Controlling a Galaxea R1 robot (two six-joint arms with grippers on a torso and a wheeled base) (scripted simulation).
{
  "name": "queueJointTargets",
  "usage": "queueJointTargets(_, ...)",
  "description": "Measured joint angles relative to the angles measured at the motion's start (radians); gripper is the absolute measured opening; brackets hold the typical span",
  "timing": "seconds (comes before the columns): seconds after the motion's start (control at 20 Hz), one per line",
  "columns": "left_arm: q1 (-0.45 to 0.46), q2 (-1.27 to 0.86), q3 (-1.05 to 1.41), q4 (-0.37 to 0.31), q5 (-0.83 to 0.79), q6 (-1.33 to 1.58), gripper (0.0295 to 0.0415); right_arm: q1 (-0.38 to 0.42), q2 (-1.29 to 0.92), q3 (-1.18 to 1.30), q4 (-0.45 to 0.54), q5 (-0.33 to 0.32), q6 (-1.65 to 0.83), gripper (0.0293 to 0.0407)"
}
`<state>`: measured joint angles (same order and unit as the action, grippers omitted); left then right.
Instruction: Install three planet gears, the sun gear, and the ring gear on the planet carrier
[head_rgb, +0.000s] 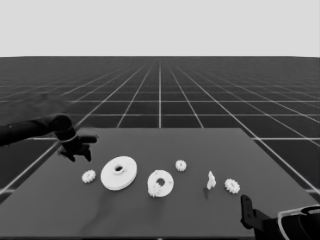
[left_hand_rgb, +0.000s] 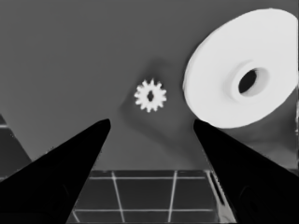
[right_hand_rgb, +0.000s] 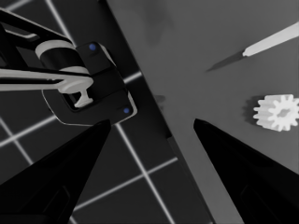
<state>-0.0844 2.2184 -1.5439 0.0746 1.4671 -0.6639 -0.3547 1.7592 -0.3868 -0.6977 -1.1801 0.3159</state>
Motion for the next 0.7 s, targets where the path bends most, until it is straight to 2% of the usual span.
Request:
queueJointTargets(0.05,0.119,0.021,-0.040,0.061,-0.079,0.011,0.0385,0.000,0.000,0.000,0.000,0.000,0.000,0.0385)
queueJointTargets(0.15,0.217,0.068,-0.130,0.106,-0.155,0.039,0.0385,0.000,0.000,0.000,0.000,0.000,0.000,0.0385)
queueJointTargets(0.45,0.257,0.101,-0.194,0.120,-0.194,0.062,0.0385,0.000,0.000,0.000,0.000,0.000,0.000,0.0385)
queueJointTargets(0.55,0.258,0.102,-0.196,0.120,-0.196,0.062,0.0314,0.000,0.000,0.000,0.000,0.000,0.000,0.0385)
queueJointTargets(0.7,0.258,0.102,-0.196,0.120,-0.196,0.062,0.0312,0.000,0.000,0.000,0.000,0.000,0.000,0.0385)
